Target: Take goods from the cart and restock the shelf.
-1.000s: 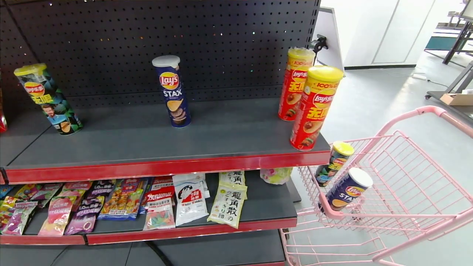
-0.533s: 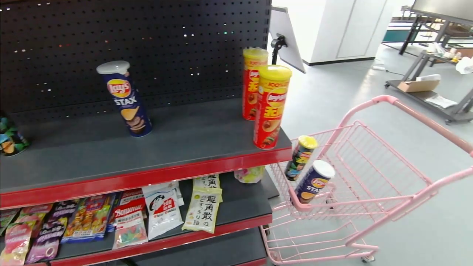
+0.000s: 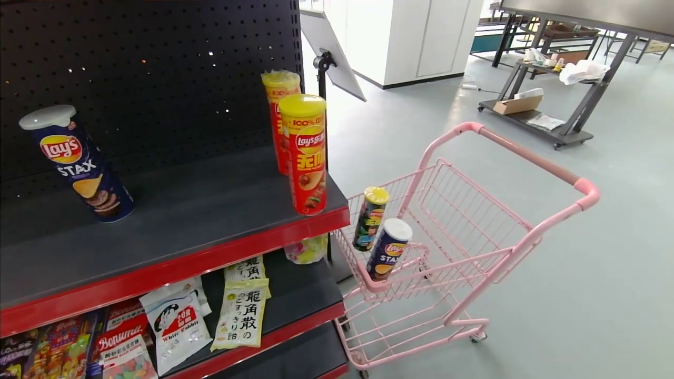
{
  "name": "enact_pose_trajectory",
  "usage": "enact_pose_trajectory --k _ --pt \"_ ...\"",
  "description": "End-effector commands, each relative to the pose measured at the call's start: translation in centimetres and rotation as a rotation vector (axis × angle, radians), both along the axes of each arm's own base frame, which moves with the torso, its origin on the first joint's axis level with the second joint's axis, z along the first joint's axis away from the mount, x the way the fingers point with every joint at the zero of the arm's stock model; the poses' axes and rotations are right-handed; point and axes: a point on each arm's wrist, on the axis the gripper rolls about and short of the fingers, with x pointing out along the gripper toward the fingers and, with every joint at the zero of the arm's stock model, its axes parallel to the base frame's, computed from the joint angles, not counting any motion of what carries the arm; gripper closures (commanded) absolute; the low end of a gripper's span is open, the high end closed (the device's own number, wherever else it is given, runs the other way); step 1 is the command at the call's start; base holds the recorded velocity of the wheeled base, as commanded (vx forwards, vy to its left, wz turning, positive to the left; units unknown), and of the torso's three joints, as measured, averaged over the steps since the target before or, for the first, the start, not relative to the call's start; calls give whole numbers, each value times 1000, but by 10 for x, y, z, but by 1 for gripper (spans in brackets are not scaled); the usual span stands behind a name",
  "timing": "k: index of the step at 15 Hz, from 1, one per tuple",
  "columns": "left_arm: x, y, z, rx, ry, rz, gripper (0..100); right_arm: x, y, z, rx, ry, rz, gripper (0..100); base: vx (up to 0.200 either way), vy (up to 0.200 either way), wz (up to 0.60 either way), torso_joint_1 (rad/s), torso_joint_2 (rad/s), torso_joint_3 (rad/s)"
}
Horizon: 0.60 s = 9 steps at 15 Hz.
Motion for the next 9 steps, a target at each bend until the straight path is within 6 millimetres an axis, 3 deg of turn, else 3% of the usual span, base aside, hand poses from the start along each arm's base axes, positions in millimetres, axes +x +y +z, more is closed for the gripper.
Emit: enact_pose_trajectory --k 1,9 --pt "0 0 0 -1 1 0 0 0 0 0 0 1 0 0 0 0 0 0 0 0" --pt "0 0 0 0 1 -1 0 0 0 0 5 0 0 0 0 0 0 -138 347 203"
